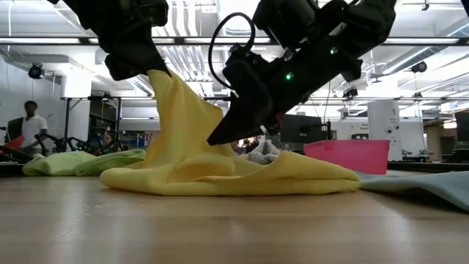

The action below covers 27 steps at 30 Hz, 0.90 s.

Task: Fold microfiber towels
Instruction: Fold the bottom yellow microfiber towel

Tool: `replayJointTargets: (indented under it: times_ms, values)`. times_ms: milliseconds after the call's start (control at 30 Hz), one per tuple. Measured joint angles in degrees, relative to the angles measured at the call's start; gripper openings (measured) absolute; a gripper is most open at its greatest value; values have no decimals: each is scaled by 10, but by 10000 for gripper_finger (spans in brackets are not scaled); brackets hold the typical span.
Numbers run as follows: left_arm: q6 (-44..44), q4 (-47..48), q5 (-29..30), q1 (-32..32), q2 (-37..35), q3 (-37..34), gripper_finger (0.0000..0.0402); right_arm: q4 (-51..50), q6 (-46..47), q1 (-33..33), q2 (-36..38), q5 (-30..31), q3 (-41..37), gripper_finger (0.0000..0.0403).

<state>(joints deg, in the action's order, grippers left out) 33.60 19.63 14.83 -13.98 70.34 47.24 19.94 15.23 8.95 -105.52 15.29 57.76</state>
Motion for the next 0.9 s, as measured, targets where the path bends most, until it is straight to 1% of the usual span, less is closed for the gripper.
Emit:
replayJointTargets:
  times_ms: [133,233,433,600,733,800,900]
  values:
    - [1,3,-4,0,-5,1,0,-1,0,1,-11,-5,0,10]
    - [1,3,-26,0,-19,1,0,-28,-4,7,8,-9,0,9]
    - [-13,1,-69,-1,-61,2,0,-144,-56,19,115,-18,0,9]
    - [-29,-19,-80,-1,-91,2,0,-224,-75,19,216,-22,0,9]
    - [-69,-27,-120,-1,-114,2,0,-291,-112,19,292,-22,0,8]
    - [-84,-26,-128,0,-131,2,0,-321,-127,17,325,-20,9,8]
    - [-103,-25,-128,10,-154,7,0,-384,-146,9,361,-18,45,8]
